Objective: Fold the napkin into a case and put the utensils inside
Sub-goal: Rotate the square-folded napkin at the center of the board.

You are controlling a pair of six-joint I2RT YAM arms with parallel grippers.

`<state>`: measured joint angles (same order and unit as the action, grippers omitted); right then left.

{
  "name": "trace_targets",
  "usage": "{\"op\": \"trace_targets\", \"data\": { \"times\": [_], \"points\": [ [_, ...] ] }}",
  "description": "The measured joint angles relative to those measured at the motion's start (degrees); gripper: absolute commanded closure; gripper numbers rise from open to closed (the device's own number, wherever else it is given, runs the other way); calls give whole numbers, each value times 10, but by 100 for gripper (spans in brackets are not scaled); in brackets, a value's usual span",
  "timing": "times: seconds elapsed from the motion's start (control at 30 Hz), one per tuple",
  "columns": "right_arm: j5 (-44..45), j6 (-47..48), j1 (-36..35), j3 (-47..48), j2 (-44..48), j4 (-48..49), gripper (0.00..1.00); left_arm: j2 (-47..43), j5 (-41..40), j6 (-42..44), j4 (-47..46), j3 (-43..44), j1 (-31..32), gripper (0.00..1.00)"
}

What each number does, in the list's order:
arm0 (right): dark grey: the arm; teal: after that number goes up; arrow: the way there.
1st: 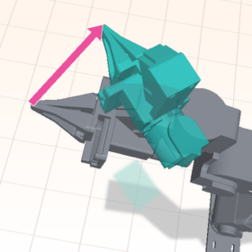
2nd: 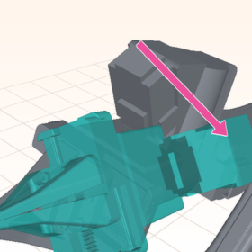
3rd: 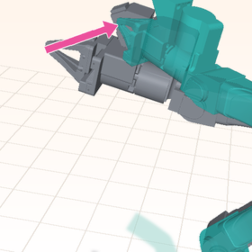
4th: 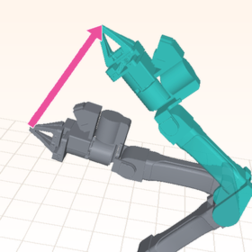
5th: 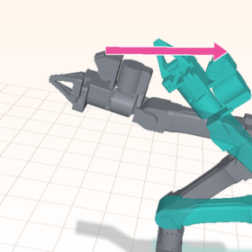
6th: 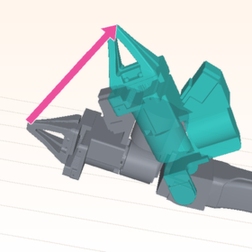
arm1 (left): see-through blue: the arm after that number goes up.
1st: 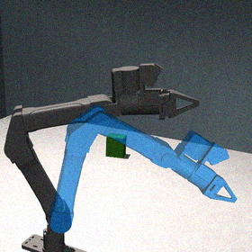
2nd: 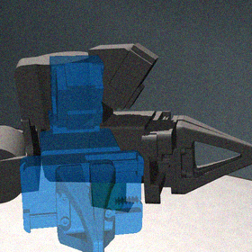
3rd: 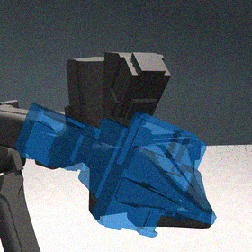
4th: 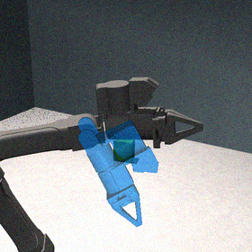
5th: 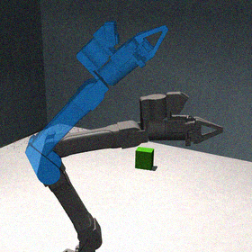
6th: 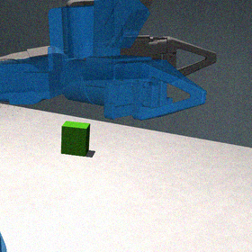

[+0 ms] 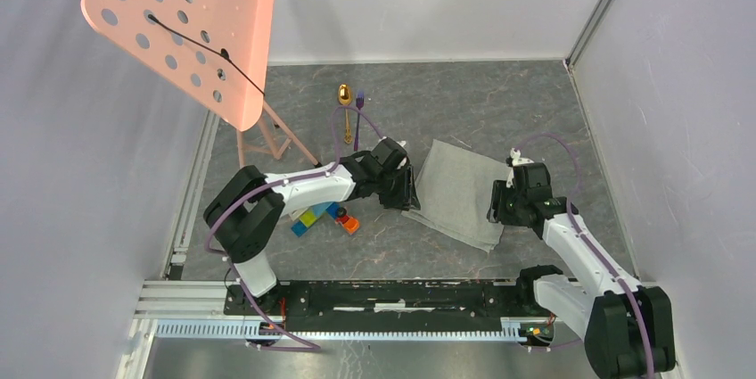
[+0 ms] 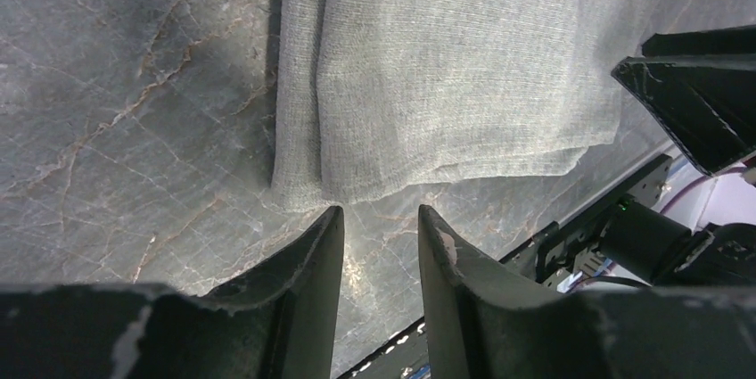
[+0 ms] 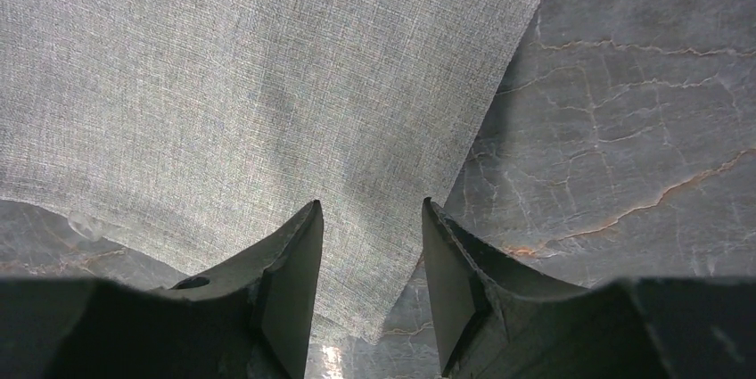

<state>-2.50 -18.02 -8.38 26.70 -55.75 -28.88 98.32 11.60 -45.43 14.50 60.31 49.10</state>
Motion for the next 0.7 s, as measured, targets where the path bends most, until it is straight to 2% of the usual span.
{"op": "trace_targets", "data": {
  "times": [0.3,0.7],
  "points": [
    [8,-17,0,-5,38,-6,44,27,-10,0,4,6,0,57],
    [-14,-69,2,-66,85,-19,56,44,-10,1,-1,5,0,78]
  ]
}}
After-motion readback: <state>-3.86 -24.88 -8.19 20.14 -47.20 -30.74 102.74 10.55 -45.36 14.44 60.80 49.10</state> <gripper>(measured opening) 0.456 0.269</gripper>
